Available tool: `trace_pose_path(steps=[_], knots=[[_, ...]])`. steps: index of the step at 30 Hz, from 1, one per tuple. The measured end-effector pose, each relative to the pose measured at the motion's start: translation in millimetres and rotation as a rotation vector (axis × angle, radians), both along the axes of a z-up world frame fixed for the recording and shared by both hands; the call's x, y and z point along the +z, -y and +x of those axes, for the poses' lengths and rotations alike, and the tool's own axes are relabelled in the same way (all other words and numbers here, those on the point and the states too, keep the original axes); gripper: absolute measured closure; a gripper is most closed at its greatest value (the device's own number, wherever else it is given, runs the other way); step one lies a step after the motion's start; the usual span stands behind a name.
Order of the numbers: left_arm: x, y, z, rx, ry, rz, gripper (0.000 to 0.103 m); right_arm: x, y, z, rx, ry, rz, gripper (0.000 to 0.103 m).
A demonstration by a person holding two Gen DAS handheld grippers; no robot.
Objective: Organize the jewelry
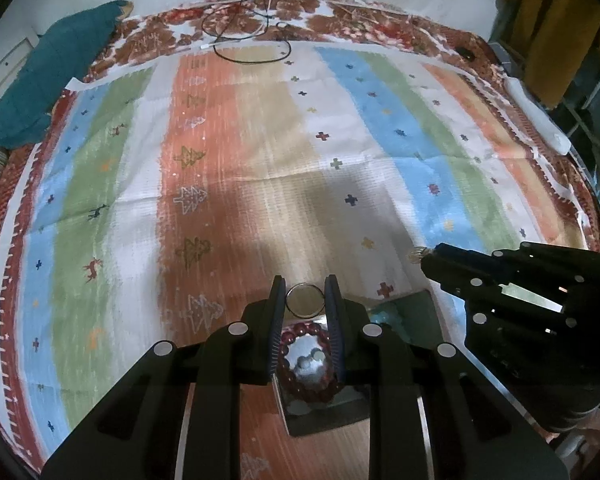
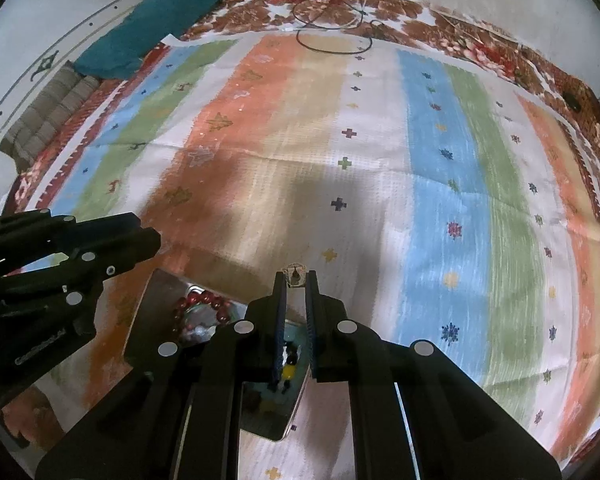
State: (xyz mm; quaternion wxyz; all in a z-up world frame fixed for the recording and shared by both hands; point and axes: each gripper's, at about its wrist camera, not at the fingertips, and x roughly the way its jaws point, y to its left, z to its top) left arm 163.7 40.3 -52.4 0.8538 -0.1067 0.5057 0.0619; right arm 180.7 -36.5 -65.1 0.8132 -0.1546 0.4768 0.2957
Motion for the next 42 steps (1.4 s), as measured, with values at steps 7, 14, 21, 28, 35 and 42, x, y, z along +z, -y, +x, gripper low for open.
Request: trace_pose_path(steps=[7, 14, 21, 28, 35, 42], knots=[[5.2, 7.0, -13.5, 0.000, 0.019, 0.003, 0.084, 8.7, 4.2, -17.6, 0.016, 0.020, 0.032, 0.093], [7.9, 10.3, -24.6, -0.001, 0.035, -0.010, 0.084, 11.7, 8.9, -30.0, 0.028, 0.018, 0.052, 0.093], [11.2, 9.2, -31.4, 0.021, 0.047, -0.017, 0.082, 10.8, 9.0, -36.3, 0.035, 0.008, 0.058, 0.092], [16.0, 7.0, -47.5, 0.037, 0.059, -0.032, 0.071, 13.7, 22.0, -43.7, 0.013, 0.007, 0.073, 0.074], [26.3, 10.1, -78.0, 0.039, 0.097, -0.041, 0.059, 23.1, 35.9, -63.1, 0.013, 0.055, 0.072, 0.064], [31.8, 11.3, -103.7, 0.043, 0.130, -0.033, 0.046, 31.4, 47.7, -81.3, 0.025, 0.100, 0.080, 0.048]])
